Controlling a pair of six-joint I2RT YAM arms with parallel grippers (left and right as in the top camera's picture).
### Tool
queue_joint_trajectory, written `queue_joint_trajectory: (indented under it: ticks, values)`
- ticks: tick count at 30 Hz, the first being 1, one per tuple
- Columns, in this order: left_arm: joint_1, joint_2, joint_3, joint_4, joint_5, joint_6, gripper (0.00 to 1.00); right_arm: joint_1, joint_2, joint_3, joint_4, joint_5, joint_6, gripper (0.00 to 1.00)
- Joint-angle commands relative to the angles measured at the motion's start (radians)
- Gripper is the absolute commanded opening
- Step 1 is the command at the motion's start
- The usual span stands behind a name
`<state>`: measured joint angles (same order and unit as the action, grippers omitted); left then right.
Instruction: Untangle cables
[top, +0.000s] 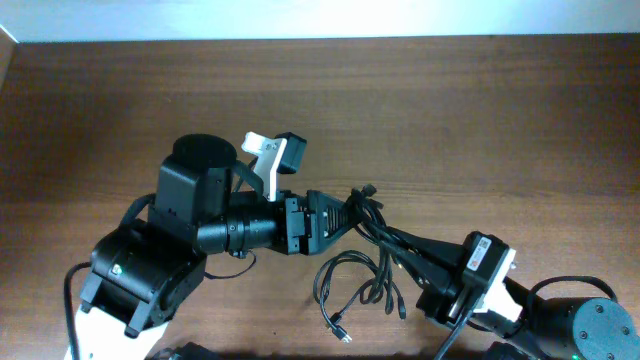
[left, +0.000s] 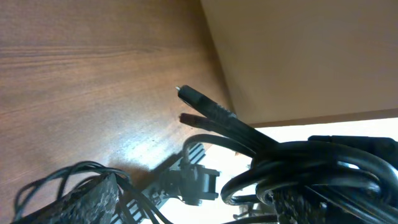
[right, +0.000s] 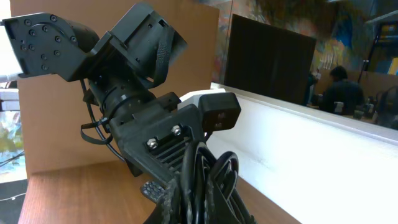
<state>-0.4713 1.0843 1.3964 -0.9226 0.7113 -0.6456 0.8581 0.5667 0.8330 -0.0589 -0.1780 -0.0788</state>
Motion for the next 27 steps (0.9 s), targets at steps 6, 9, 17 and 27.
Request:
queue_joint_trajectory:
  ticks: [6,9,17,27]
  values:
    - [0.001,0.045,0.011,-0.071,-0.36,0.01,0.75,-0.001,-0.007,0.011,0.038,-0.092,0.01,0.04]
    - [0.001,0.109,0.011,-0.129,-0.36,0.01,0.68,-0.001,-0.007,0.011,0.041,-0.092,0.01,0.04]
    - [0.001,0.04,0.012,-0.141,-0.36,0.263,0.71,-0.001,-0.007,0.011,-0.023,-0.073,0.008,0.04]
    - [0.001,-0.196,0.012,-0.288,-0.311,1.265,0.99,-0.001,-0.007,0.011,-0.079,-0.263,-0.01,0.04]
